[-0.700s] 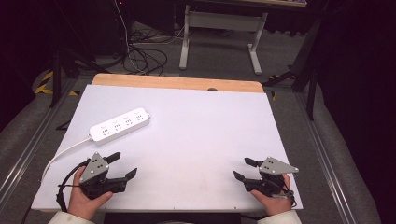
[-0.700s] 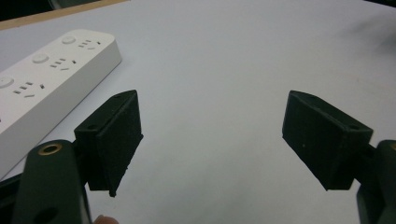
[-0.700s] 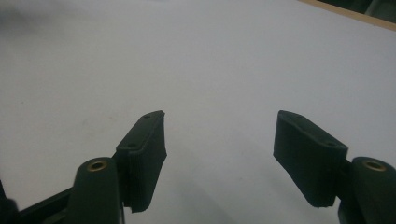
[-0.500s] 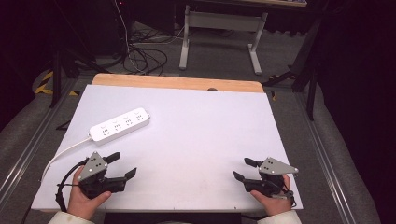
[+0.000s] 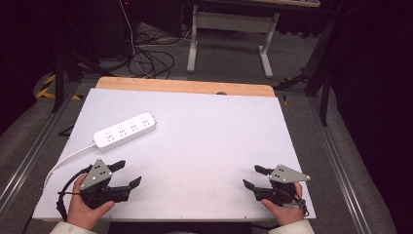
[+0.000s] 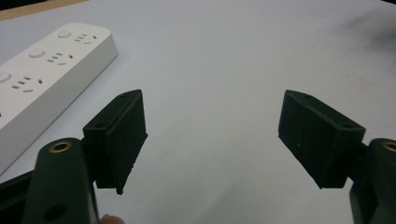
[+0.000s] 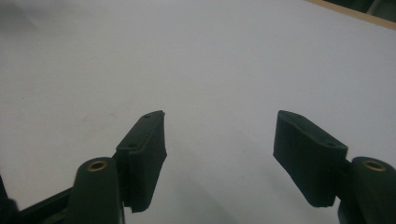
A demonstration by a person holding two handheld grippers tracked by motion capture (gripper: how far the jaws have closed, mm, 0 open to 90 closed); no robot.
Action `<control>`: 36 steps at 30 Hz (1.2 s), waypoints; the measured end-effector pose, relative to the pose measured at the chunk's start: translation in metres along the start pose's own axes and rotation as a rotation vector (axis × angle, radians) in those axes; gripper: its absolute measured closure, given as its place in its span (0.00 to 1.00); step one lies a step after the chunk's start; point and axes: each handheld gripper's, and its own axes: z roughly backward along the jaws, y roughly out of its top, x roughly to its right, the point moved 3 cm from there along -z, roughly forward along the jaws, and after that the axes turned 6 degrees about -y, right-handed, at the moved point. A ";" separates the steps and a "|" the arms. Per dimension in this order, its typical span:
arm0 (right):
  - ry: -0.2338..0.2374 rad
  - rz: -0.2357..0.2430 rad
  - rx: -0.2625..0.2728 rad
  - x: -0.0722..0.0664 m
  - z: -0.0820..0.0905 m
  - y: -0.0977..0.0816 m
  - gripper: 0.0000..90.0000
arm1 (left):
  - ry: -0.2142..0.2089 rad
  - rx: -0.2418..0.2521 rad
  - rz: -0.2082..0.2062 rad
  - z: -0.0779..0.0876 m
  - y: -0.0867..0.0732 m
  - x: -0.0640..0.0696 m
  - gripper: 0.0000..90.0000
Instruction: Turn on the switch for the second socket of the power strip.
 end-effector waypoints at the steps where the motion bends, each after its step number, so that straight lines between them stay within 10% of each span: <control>1: 0.001 0.000 0.002 0.000 0.000 0.000 0.39 | 0.000 0.000 0.000 0.000 0.000 0.000 0.27; 36: 0.001 0.005 -0.022 0.000 -0.004 -0.001 0.39 | 0.029 -0.103 -0.010 0.025 0.065 -0.031 0.36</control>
